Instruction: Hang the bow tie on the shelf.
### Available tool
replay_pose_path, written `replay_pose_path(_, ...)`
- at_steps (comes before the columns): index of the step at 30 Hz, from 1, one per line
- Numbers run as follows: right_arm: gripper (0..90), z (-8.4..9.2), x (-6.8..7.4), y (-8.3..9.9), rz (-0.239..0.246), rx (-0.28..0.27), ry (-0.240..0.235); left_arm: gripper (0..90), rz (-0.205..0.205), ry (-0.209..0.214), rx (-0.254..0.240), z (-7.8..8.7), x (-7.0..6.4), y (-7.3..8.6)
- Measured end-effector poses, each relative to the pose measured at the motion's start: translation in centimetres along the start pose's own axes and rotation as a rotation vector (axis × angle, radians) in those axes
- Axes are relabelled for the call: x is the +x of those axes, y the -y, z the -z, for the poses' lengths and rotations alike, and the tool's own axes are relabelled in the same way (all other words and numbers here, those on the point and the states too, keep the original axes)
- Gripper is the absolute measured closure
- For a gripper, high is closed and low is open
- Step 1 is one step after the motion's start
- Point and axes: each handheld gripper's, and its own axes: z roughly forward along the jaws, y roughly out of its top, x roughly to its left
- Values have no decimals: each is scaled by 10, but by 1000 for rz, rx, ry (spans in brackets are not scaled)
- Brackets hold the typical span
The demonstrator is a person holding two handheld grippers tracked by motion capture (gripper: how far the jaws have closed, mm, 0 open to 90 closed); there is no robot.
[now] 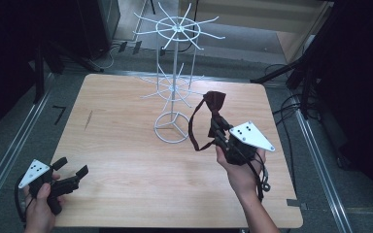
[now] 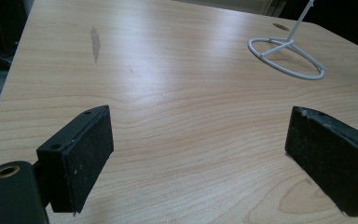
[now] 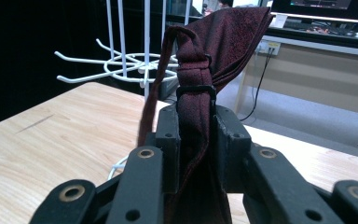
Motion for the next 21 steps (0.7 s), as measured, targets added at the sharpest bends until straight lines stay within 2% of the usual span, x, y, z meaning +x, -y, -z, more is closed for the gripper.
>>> replay_pose_path(11,748,2,11,-2,27,-9,-49,86,-7,-6,-2,0,0,0)
replay_pose_path(17,748,-6,17,-4,27,0,-63,86,-3,1,-3,0,0,0)
replay_pose_path(21,747,-17,16,-4,17,26,-69,86,-4,2,-4,0,0,0)
